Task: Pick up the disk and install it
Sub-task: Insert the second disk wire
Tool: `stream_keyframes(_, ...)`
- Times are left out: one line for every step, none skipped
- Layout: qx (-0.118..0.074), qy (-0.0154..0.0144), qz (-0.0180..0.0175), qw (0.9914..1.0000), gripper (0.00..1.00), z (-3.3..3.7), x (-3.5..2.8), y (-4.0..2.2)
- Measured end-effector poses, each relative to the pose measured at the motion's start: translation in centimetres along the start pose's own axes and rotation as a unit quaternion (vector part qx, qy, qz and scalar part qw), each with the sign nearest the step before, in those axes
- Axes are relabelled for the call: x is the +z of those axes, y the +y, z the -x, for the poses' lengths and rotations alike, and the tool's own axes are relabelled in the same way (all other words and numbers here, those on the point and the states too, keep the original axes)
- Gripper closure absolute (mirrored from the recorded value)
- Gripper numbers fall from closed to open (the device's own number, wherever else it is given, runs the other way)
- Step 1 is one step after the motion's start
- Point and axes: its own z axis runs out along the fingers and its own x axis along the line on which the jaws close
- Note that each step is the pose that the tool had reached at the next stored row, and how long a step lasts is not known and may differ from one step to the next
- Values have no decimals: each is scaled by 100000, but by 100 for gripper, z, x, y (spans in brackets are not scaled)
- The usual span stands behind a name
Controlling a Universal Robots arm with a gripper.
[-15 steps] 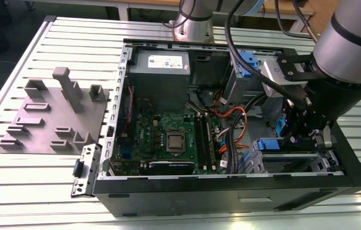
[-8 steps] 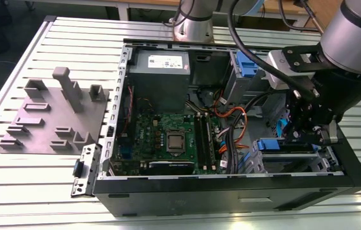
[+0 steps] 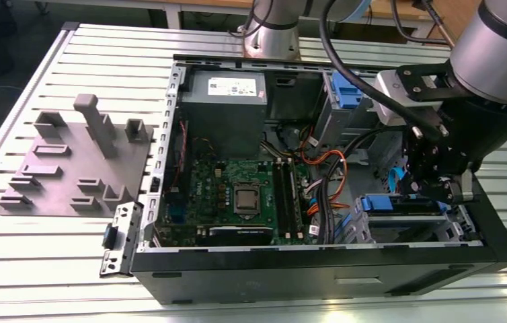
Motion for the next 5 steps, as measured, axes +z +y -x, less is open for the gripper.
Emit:
stream_keyframes(-1,1,2,100000,89,0,0,0)
stream_keyframes(-2,2,8,100000,89,0,0,0)
stream_keyframes(-3,2,14,100000,89,0,0,0)
stream_keyframes(0,0,15,100000,89,0,0,0)
stream_keyframes(-2,0,17,100000,89,0,0,0)
